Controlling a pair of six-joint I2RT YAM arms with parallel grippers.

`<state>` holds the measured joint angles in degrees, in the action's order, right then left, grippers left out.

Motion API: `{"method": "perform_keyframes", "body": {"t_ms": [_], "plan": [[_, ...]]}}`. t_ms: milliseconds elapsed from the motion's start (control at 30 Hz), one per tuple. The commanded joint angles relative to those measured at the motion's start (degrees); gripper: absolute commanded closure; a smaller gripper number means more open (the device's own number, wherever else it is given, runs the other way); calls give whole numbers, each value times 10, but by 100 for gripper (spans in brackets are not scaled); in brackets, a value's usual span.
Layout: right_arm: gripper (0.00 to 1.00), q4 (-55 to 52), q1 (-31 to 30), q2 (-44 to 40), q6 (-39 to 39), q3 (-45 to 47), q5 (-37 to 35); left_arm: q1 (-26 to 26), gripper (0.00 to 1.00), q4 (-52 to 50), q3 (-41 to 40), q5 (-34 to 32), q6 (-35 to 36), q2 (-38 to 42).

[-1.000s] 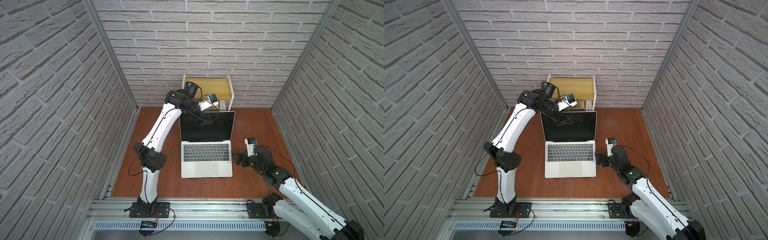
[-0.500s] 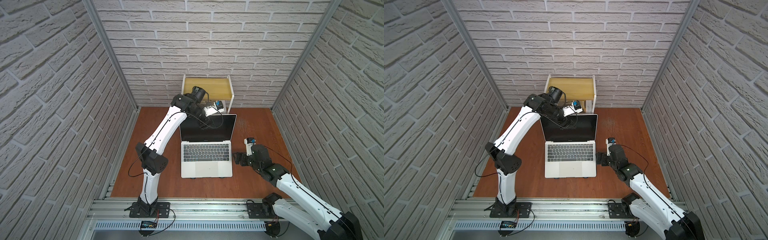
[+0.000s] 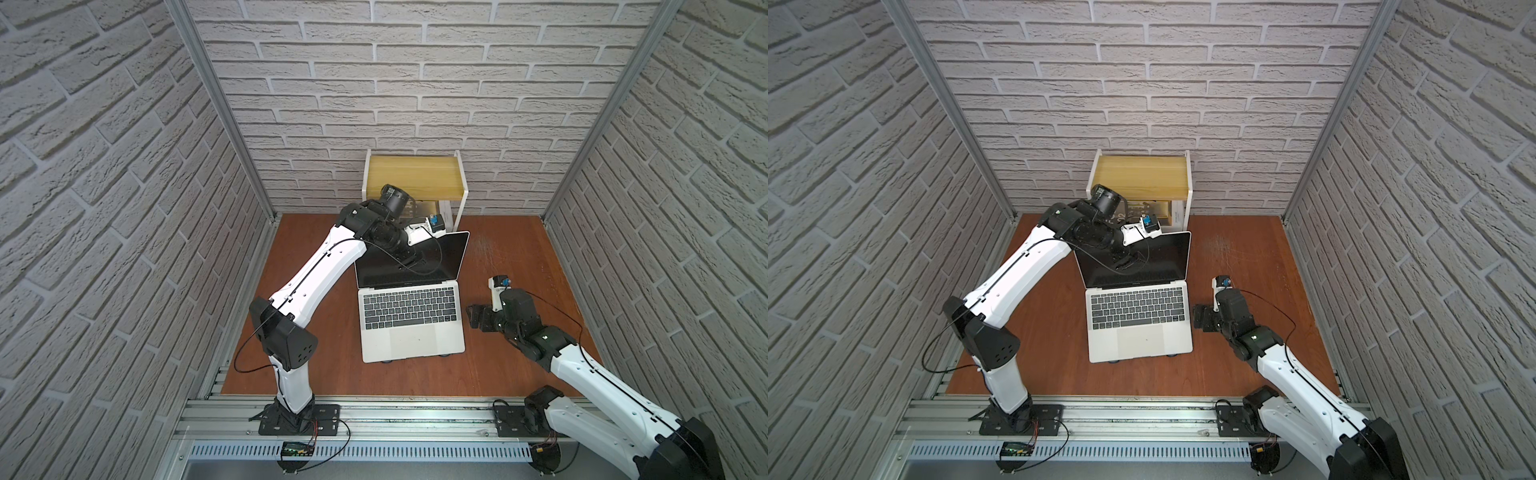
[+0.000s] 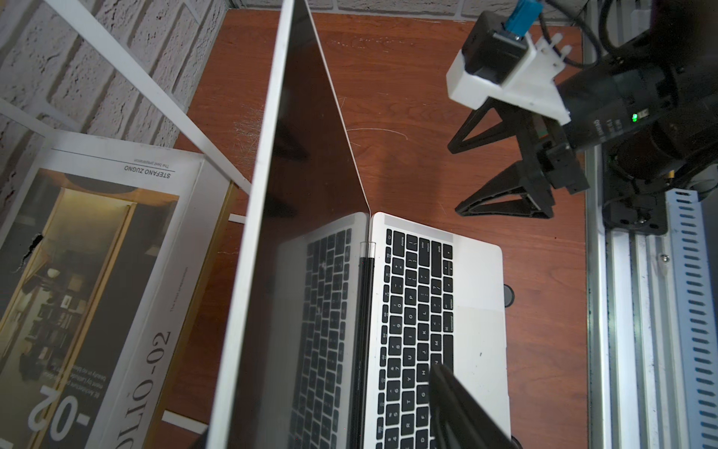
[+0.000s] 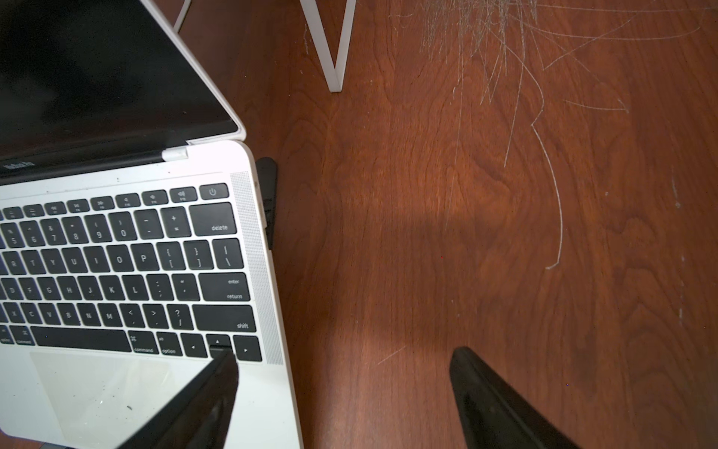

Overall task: Close the laptop lid and set it aside
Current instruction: Close the lid of the laptop.

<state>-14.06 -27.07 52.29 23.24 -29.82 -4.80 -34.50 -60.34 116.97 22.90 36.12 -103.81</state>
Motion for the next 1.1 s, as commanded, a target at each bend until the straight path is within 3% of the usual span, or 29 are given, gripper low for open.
{"method": "perform_keyframes", "body": {"t_ms": [0,433,733,1067], "plan": [[11,18,-1,5,18,-2,-7,-28,35,-11,-18,19,-8,5],[12,35,3,42,39,-8,15,-55,36,1,-38,6,0,5],[14,45,13,97,67,-14,-4,-70,37,43,-116,5,8,44],[16,34,16,95,73,-17,-26,-94,38,88,-207,-21,-5,81]]}}
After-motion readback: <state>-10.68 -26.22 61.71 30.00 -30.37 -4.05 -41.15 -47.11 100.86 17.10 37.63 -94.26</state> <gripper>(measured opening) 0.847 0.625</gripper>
